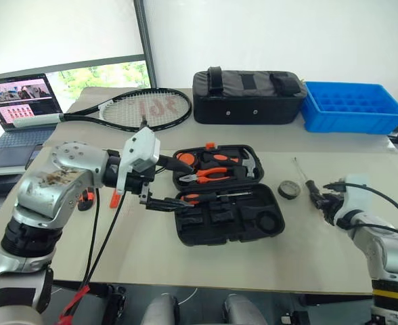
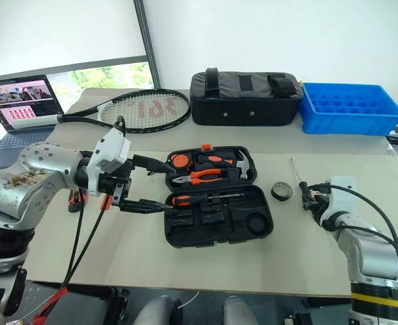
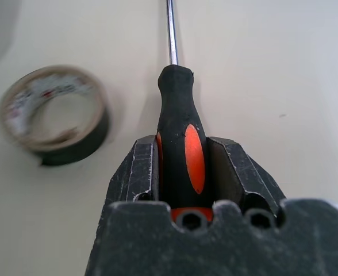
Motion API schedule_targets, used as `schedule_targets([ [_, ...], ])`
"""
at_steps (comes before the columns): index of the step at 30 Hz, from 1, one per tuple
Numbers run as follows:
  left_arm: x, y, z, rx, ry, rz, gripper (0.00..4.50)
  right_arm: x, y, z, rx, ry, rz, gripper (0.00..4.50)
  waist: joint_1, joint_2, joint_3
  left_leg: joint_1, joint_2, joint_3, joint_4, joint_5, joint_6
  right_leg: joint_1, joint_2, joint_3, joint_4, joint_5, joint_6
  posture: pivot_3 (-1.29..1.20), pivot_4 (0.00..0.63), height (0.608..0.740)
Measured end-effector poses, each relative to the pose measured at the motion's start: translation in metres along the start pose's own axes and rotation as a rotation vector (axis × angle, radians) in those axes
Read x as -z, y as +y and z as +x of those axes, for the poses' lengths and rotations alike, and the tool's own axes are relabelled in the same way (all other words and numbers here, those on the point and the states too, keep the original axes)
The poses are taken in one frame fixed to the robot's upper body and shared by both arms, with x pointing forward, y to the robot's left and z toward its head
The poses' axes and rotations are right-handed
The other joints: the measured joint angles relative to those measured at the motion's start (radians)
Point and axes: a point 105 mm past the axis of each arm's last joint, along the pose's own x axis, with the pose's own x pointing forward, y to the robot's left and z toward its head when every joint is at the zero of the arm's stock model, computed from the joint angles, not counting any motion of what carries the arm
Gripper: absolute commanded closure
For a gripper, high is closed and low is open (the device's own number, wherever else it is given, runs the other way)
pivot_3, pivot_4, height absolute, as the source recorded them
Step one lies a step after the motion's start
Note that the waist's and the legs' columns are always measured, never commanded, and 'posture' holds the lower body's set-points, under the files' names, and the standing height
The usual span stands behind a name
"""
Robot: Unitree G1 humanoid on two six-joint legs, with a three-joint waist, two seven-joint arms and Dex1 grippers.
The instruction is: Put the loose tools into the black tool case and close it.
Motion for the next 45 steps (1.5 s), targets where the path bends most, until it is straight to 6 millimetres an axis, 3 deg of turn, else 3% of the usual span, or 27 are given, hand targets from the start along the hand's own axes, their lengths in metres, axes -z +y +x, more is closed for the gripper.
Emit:
schedule_targets([
  [5,-0.002,-0.002,-0.006,-0.034,-0.022,-0.021,0.00,-0.039,0.002,0.002,-0.064,-0.141,-0.093,3.55,-0.004,0.001,0.004,0.000,0.000,0.000,-0.001,0.000,0.000,0.000,0.000,0.000,0.000,0.000,0.000,0.00,0.150,0.708],
  [8,0.002,-0.006,-0.015,-0.077,-0.036,-0.066,0.00,-0.063,0.038,-0.006,-0.347,-0.239,-0.261,3.55,-0.006,0.002,0.004,0.001,0.001,0.000,-0.002,0.000,0.001,0.000,0.001,0.000,-0.001,0.000,0.000,0.00,0.150,0.708],
  [10,0.006,-0.010,-0.019,-0.098,-0.034,-0.093,0.00,-0.068,0.062,-0.013,-0.525,-0.283,-0.346,3.55,-0.007,0.002,0.004,0.001,0.002,-0.001,-0.002,0.000,0.000,0.000,0.002,-0.001,-0.001,0.000,0.000,0.00,0.150,0.708],
  [14,0.018,-0.020,-0.032,-0.152,-0.007,-0.159,0.00,-0.050,0.099,-0.028,-0.893,-0.283,-0.532,3.55,0.001,0.000,0.005,0.002,0.002,-0.001,-0.001,0.000,0.000,0.002,0.001,-0.002,-0.001,0.000,0.000,0.00,0.150,0.708],
  [18,0.020,-0.031,-0.038,-0.184,-0.001,-0.187,0.00,-0.031,0.110,-0.032,-1.133,-0.234,-0.689,3.55,0.002,0.000,0.006,0.003,0.001,0.000,0.000,0.000,0.000,0.002,-0.002,-0.002,-0.001,0.001,-0.003,0.00,0.150,0.708],
  [21,0.020,-0.040,-0.042,-0.210,0.005,-0.203,0.00,-0.030,0.119,-0.031,-1.279,-0.230,-0.775,3.55,-0.005,-0.001,0.007,0.006,0.002,0.000,-0.001,0.000,0.000,0.003,-0.001,-0.002,0.000,0.003,-0.005,0.00,0.150,0.708],
  [31,0.024,-0.054,-0.050,-0.307,0.028,-0.237,0.00,-0.029,0.135,-0.002,-1.374,-0.190,-0.864,3.55,-0.002,-0.001,0.007,0.007,0.003,-0.001,-0.002,0.000,0.000,0.003,-0.001,-0.003,0.001,0.003,-0.008,0.00,0.150,0.708],
  [38,0.024,-0.054,-0.052,-0.316,0.035,-0.241,0.00,-0.023,0.137,0.006,-1.389,-0.152,-0.906,3.55,-0.002,-0.001,0.007,0.007,0.002,-0.001,-0.002,0.000,0.000,0.003,-0.001,-0.003,0.001,0.003,-0.009,0.00,0.150,0.708],
  [40,0.024,-0.054,-0.052,-0.316,0.040,-0.236,0.00,-0.025,0.136,0.008,-1.384,-0.144,-0.925,2.54,-0.003,-0.001,0.007,0.008,0.002,-0.001,-0.002,0.000,0.000,0.003,-0.001,-0.003,0.001,0.003,-0.009,0.00,0.150,0.708],
  [45,0.022,-0.053,-0.053,-0.318,0.036,-0.223,0.00,-0.028,0.134,0.009,-1.371,-0.162,-0.959,0.93,-0.004,-0.001,0.007,0.008,0.003,-0.001,-0.002,0.000,0.000,0.003,-0.001,-0.003,0.002,0.003,-0.009,0.00,0.150,0.708],
])
